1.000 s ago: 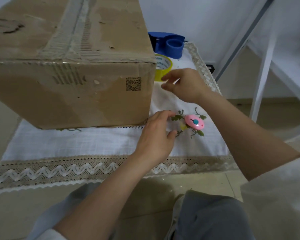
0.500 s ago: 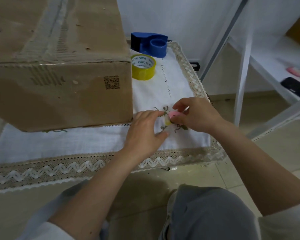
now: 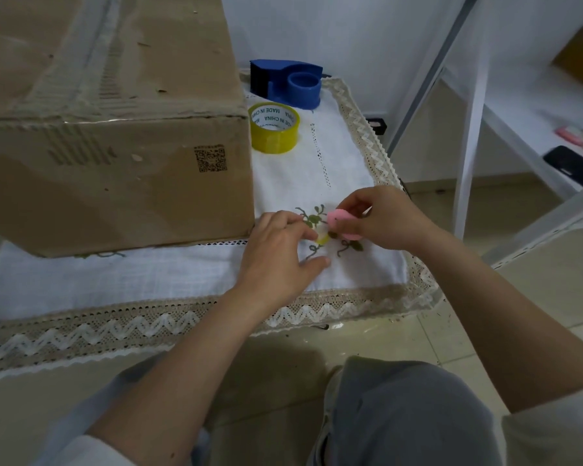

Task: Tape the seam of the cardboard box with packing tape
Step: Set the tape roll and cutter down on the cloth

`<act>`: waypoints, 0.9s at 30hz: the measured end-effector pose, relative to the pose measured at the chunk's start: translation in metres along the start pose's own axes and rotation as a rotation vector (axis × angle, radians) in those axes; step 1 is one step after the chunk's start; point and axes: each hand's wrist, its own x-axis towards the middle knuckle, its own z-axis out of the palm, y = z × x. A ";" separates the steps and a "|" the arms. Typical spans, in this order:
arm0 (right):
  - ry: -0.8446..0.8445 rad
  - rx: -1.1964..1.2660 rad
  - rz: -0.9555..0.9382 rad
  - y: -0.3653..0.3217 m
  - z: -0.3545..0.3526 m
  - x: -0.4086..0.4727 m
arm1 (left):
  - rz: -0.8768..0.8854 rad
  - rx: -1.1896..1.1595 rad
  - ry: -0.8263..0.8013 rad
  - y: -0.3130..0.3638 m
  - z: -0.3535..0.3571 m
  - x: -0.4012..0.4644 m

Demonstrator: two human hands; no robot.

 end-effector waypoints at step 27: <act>0.373 0.548 0.280 -0.028 0.008 0.161 | -0.042 -0.187 0.039 0.002 0.004 0.027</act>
